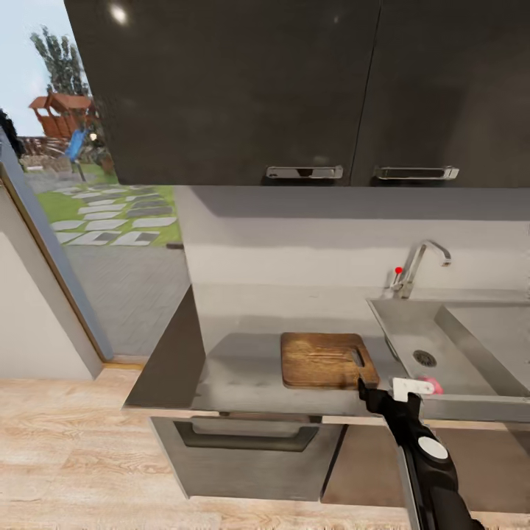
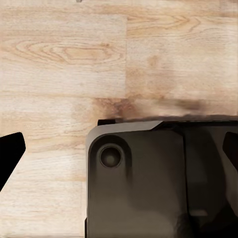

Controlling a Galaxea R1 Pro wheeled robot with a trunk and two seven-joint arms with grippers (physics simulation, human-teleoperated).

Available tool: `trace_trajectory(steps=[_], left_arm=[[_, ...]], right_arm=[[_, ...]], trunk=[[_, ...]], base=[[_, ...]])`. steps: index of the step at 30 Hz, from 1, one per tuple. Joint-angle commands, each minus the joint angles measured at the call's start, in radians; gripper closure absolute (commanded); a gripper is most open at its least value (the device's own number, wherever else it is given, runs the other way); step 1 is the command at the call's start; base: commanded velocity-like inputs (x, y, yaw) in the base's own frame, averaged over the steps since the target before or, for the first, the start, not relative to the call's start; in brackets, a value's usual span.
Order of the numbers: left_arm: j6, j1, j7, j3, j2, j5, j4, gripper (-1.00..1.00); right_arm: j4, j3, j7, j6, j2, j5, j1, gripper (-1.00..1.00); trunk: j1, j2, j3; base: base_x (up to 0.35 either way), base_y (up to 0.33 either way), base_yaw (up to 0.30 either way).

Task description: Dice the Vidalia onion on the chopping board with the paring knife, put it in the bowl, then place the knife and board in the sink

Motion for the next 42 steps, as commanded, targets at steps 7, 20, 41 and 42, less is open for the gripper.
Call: trace_trajectory(steps=[7, 20, 41, 42], left_arm=[[-0.001, 0.000, -0.001, 0.000, 0.000, 0.001, -0.001, -1.00], [-0.001, 0.000, -0.001, 0.000, 0.000, 0.000, -0.001, -1.00], [-0.001, 0.000, 0.008, 0.003, -0.003, 0.004, -0.172, -1.00], [-0.001, 0.000, 0.008, 0.003, -0.003, 0.005, -0.183, -1.00]], right_arm=[[-0.008, -0.003, 0.016, -0.075, 0.001, 0.010, 0.057, -1.00], [-0.009, -0.002, 0.017, -0.158, 0.001, 0.008, 0.133, -1.00], [0.364, -0.014, 0.098, -0.536, 0.001, 0.009, 0.363, -1.00], [0.400, -0.015, 0.097, -0.539, 0.001, 0.009, 0.363, -1.00]], trunk=[[0.000, -0.002, -0.002], [0.000, -0.002, -0.002], [0.000, -0.002, -0.002], [0.000, -0.002, -0.002]], base=[[-0.317, 0.000, 0.000], [-0.338, 0.000, 0.000], [-0.181, 0.000, 0.000], [-0.003, 0.000, 0.000]])
